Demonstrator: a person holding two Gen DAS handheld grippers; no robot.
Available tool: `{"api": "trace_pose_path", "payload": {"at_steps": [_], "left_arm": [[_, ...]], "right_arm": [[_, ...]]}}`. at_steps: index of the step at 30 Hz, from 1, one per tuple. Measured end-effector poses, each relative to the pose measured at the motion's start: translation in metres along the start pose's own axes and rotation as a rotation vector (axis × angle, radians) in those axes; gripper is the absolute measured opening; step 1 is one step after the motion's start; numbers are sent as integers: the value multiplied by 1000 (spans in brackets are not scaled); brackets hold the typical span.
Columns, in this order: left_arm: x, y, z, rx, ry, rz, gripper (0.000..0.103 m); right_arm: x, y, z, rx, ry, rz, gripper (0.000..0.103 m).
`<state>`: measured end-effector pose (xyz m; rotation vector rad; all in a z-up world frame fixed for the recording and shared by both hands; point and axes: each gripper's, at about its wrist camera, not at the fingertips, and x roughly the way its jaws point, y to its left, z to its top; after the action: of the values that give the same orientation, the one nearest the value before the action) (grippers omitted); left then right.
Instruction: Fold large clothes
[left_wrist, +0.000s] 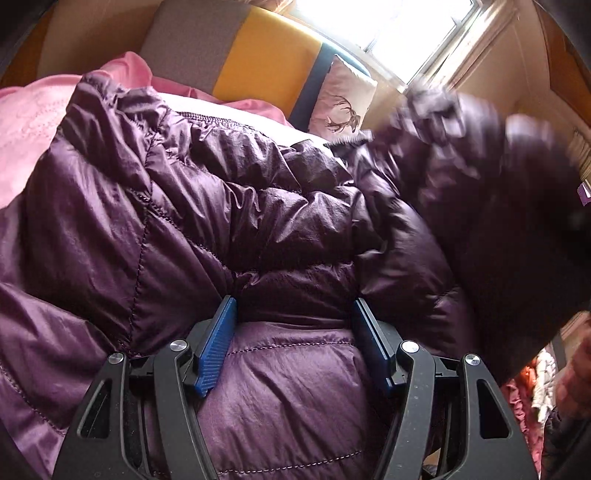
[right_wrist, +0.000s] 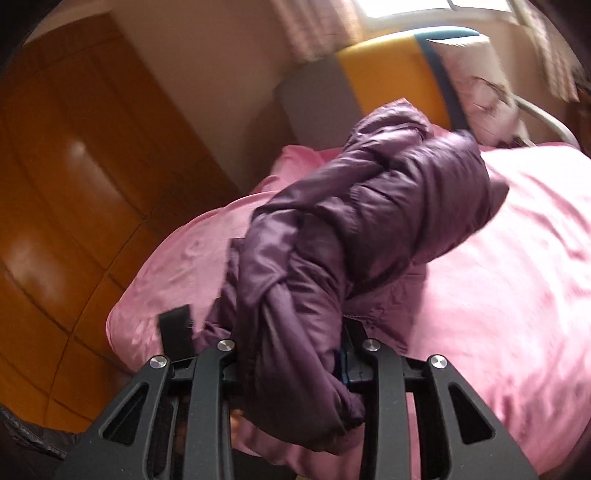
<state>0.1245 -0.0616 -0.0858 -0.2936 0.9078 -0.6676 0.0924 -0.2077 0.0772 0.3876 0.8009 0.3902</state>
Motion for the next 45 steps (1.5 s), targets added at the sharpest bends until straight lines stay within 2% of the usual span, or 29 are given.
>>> {"api": "trace_pose_path", "payload": {"at_steps": [5,8,11,14,15,17,18,19,22,23,27,32,33,34,35,36,37,39,41,42,44,45], "left_arm": [[-8,20,-4,-51,-10,-89,53],[-19,28,-4,-76,7,-116,46],[-49,36,-9,-67,28,-119,46],[-92,58,-18,-84,-6,-141,51],[-105,65,-19,-92,-25,-131,51],[-137,90,-18,-134,-89,-97,60],[-149,101,-16,-165,-119,-97,60],[-163,114,-12,-207,-158,-120,60],[-193,141,-1,-297,-273,-191,76],[-196,144,3,-299,-283,-202,76],[-190,138,19,-232,-257,-204,76],[-163,135,42,-171,-136,-194,76],[-155,134,44,-171,-106,-194,73],[-146,128,48,-164,-74,-192,54],[-141,126,49,-152,-51,-150,32],[-137,125,50,-143,-36,-115,27],[-132,126,51,-146,-28,-124,21],[-133,131,53,-166,-19,-139,20],[-133,135,55,-189,-11,-146,20],[-131,136,57,-198,-6,-143,20],[-132,137,58,-206,6,-141,20],[-132,139,58,-211,12,-144,20]], "right_arm": [[55,68,8,-146,90,48,25],[84,88,5,-193,150,30,24],[95,101,-2,-228,181,3,24],[105,116,-9,-282,199,-28,24],[107,120,-11,-315,200,-47,24],[117,133,-23,-396,210,-79,24],[123,142,-31,-436,218,-89,25],[129,148,-39,-475,225,-99,25],[141,163,-69,-594,244,-137,25],[145,168,-79,-634,245,-152,25],[151,180,-102,-734,207,-209,28],[153,187,-117,-786,161,-213,37],[150,186,-120,-782,158,-203,42],[147,185,-119,-769,155,-183,53],[142,183,-118,-752,152,-147,60],[136,179,-114,-737,155,-103,72],[129,178,-110,-717,164,-52,77],[108,167,-94,-637,201,103,81],[84,149,-75,-532,207,240,81],[72,136,-66,-486,194,273,78],[55,107,-51,-411,159,269,65],[50,90,-46,-387,149,237,52]]}}
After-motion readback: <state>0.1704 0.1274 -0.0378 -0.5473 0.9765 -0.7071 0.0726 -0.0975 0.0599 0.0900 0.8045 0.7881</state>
